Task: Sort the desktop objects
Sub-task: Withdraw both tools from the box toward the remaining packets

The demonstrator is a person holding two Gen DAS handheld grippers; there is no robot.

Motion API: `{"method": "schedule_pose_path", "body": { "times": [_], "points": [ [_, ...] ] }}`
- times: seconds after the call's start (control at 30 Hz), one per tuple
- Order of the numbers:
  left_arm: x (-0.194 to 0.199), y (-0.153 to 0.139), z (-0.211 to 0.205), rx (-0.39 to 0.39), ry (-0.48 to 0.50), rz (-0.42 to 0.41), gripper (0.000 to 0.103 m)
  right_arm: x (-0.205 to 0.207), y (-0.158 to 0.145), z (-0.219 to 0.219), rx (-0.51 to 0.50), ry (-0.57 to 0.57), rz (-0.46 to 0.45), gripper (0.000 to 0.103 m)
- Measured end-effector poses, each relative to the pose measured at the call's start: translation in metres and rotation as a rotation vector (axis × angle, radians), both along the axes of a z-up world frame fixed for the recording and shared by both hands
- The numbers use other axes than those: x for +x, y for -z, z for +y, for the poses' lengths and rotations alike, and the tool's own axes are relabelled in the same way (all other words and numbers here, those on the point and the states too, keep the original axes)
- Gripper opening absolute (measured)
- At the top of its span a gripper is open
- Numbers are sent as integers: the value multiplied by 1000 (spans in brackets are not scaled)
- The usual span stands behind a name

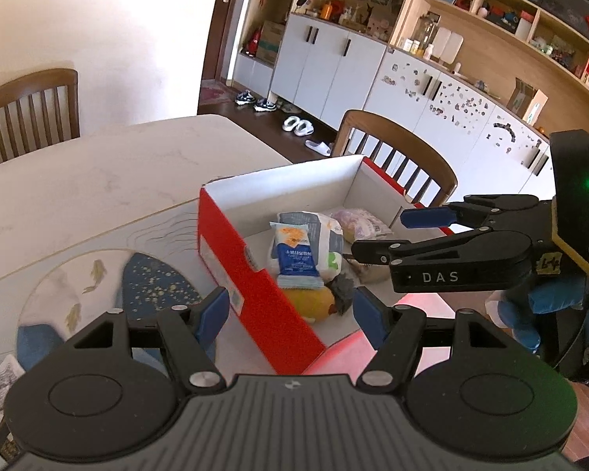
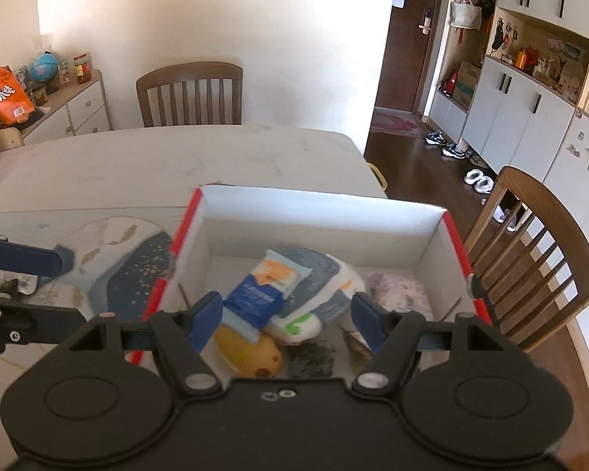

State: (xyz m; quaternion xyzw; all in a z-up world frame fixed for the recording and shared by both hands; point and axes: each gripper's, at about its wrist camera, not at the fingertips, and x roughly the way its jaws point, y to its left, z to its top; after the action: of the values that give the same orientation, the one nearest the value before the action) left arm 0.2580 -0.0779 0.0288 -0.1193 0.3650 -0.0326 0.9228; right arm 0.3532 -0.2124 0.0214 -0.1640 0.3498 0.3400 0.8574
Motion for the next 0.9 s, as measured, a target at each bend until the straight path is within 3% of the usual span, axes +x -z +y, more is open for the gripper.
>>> {"method": "schedule_pose_path", "body": {
  "times": [0.9],
  "points": [
    [-108, 20, 89, 1, -49, -11, 69, -104, 4, 98, -9, -70, 16, 73]
  ]
}}
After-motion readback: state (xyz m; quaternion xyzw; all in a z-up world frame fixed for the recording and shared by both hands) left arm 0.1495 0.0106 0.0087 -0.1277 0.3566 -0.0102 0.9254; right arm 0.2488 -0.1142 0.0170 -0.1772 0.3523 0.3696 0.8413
